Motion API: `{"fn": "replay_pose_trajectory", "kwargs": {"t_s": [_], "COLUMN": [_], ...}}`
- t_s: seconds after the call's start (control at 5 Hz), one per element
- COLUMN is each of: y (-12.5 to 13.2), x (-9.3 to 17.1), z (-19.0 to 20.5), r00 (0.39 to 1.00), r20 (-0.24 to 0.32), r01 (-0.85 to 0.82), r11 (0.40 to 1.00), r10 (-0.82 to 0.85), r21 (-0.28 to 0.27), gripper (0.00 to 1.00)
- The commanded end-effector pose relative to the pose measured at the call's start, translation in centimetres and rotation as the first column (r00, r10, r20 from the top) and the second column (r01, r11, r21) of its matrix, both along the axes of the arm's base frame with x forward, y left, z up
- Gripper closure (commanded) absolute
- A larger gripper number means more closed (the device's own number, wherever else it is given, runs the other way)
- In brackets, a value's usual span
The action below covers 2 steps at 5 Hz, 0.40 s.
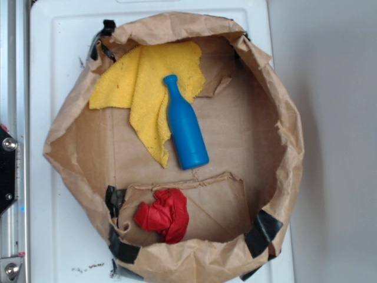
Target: Grab the yellow cloth.
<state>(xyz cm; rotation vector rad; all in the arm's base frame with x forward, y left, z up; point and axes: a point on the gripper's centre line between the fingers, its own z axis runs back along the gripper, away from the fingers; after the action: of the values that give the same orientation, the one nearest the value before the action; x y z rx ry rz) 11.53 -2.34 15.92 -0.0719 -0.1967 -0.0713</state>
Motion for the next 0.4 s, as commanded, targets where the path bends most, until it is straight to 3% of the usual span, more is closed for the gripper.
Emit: {"fn": "replay_pose_trajectory", "kwargs": {"t_s": [0.0,0.2], "y": [-0.37,-0.71], "x": [4.23,4.52], "z": [-0.03,0.15], "r00": [0.990,0.985], "r20": [0.057,0.089], "r01": [-0.130,-0.147], "r11": [0.991,0.989], "r10": [0.130,0.146], "r21": [0.006,0.008], "gripper": [0.00,0.00]}}
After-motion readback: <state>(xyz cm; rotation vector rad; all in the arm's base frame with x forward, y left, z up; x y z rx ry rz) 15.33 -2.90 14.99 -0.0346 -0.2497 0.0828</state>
